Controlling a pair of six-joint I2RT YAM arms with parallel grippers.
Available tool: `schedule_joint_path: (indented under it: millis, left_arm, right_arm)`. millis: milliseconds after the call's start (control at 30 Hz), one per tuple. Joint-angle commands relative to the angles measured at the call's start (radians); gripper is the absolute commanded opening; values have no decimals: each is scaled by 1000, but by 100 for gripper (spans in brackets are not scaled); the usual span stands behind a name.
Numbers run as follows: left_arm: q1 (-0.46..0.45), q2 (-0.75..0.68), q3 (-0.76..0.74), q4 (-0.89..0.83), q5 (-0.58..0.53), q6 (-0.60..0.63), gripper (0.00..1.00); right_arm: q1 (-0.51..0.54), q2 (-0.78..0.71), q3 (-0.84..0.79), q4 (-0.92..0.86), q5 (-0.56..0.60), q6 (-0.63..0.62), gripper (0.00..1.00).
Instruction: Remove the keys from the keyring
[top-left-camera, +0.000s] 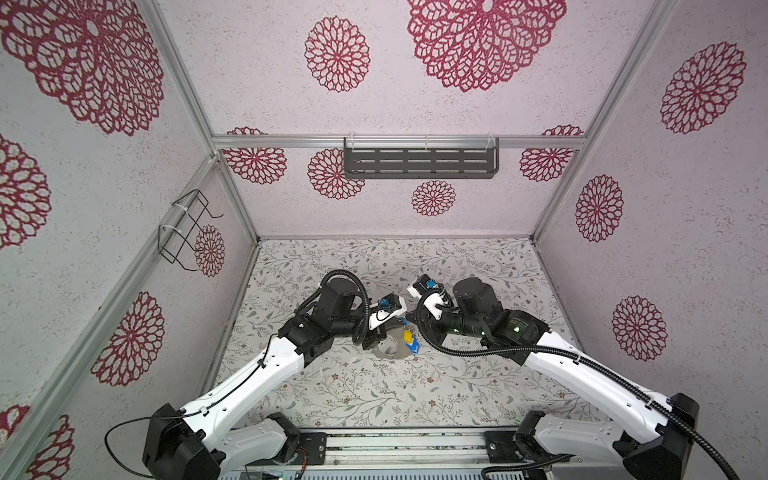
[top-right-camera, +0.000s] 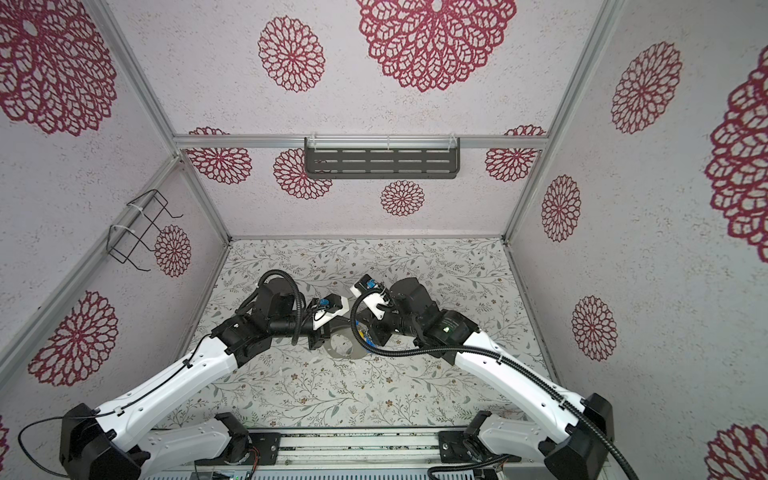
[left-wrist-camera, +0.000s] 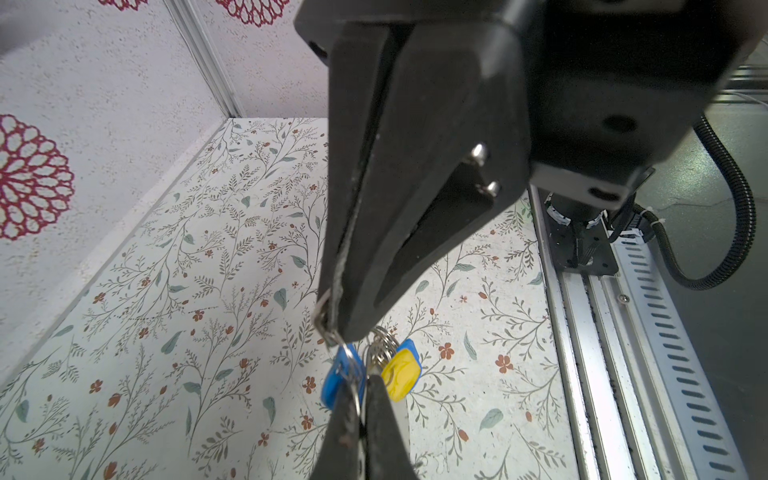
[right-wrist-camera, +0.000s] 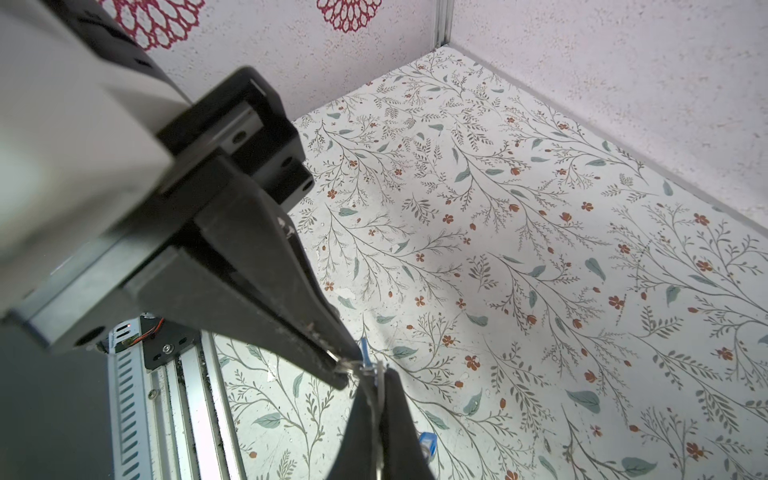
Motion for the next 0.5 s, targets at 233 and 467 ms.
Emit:
schedule_joint_path:
  millis: [233, 467]
  left_arm:
    - [0, -49, -22, 59, 51, -42, 0]
    - [2, -127, -93, 265, 112, -186, 0]
  right_arm:
    - [-4, -45, 72, 74, 6, 35, 0]
    - [-4, -70, 30, 73, 118, 66, 0]
